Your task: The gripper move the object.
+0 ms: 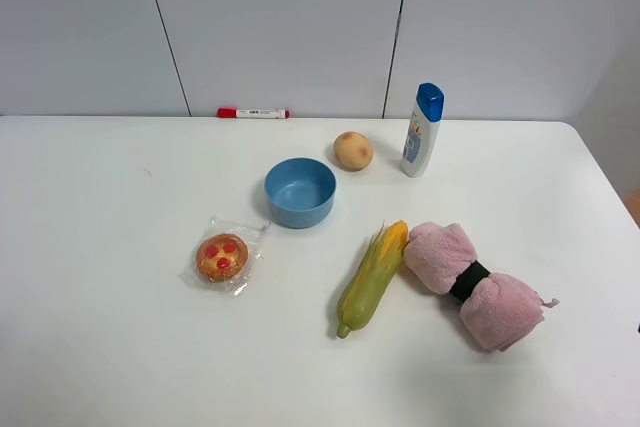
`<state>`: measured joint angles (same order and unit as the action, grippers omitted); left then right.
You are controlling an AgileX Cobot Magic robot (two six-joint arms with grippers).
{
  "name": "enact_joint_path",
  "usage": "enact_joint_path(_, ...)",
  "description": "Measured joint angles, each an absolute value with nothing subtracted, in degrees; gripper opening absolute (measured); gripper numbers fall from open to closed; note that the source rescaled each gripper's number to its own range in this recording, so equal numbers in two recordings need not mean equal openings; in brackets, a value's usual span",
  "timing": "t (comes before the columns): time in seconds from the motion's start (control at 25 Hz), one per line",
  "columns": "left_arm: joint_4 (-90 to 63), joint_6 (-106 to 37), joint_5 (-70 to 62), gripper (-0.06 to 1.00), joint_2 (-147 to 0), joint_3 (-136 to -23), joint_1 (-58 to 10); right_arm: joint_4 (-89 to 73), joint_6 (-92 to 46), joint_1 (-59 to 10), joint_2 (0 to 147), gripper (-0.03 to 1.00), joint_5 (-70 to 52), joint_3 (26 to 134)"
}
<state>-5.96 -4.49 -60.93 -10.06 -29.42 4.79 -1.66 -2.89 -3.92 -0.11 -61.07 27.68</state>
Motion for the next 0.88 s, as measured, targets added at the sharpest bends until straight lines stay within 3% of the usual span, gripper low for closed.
enact_joint_path(0.88,-3.5,-2.4,-60.9,0.86,0.2,-29.3,4.8,-1.7,-2.9,-3.9,-0.1,1.0,-61.1,27.7)
